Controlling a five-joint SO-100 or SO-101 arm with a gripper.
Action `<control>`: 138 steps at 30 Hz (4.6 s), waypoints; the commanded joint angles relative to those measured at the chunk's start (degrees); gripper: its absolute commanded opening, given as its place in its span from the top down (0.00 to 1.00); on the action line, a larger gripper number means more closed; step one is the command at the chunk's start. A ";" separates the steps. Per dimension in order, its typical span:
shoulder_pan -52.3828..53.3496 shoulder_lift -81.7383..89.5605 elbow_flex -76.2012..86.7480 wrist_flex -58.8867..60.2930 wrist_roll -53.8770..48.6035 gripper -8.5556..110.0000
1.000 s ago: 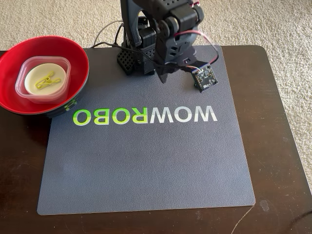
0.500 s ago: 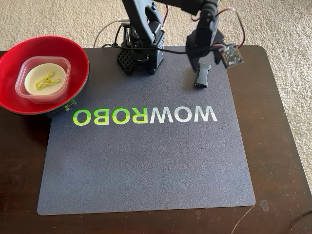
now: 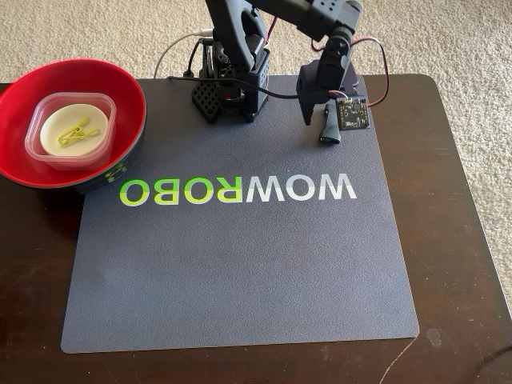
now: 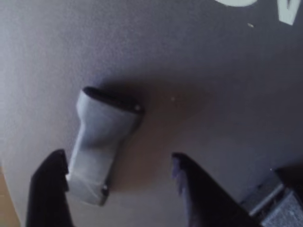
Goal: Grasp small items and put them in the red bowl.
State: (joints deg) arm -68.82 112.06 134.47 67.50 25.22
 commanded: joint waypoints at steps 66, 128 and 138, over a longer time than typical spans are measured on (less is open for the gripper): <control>141.77 7.38 -21.45 2.90 31.38 0.74; 80.42 7.47 -46.67 28.13 -9.49 0.93; 68.20 32.34 -8.79 8.44 -8.61 0.93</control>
State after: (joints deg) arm 3.52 133.07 118.48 79.01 16.96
